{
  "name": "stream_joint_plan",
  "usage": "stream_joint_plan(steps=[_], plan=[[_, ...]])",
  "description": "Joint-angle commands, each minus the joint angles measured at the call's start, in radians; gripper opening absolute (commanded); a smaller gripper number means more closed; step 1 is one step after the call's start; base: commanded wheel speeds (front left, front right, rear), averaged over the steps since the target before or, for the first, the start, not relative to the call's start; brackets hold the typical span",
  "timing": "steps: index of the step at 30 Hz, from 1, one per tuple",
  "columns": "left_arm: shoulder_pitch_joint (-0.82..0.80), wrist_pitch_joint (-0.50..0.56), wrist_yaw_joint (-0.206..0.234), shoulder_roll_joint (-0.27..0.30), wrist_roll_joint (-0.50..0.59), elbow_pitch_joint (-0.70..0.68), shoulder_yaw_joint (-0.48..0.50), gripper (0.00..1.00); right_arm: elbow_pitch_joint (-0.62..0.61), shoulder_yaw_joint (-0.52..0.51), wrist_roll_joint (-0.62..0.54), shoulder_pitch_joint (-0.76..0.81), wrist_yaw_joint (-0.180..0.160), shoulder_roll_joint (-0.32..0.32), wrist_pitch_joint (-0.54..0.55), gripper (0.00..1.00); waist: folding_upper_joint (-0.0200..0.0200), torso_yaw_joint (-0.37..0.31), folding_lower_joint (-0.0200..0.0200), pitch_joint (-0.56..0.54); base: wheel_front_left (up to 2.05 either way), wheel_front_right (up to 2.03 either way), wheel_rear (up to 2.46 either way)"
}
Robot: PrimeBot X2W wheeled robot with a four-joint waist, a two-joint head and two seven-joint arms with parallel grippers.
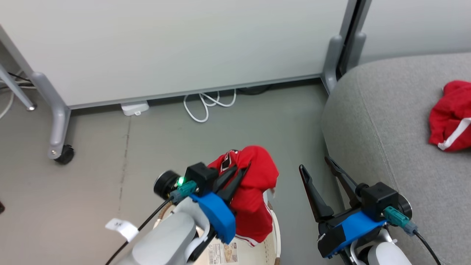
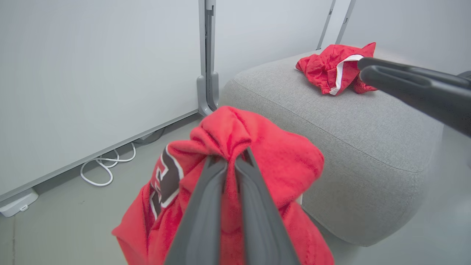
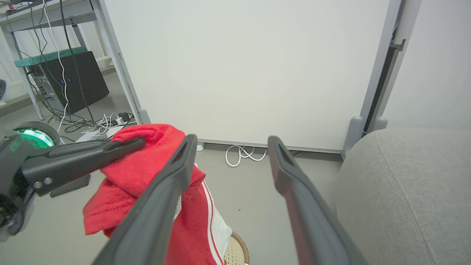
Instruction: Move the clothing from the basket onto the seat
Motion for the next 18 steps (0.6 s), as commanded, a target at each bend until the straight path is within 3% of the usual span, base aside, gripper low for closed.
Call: stream_joint_plan(steps=[1,18], plan=[[-0.035,-0.003,-0.002,0.002,0.004,-0.008,-0.003,0.00,-0.002,0.001,0.002,0.017,0.001,-0.001,0.002,1.00,-0.0001,0.024,0.0003,-0.028,0.00,0.00,0.00],[-0.282,-0.003,-0.002,-0.043,-0.054,-0.027,-0.101,0.00,0.001,0.025,0.015,0.054,0.001,-0.001,0.039,1.00,-0.0001,0.077,0.0003,-0.077,0.00,0.00,0.00]])
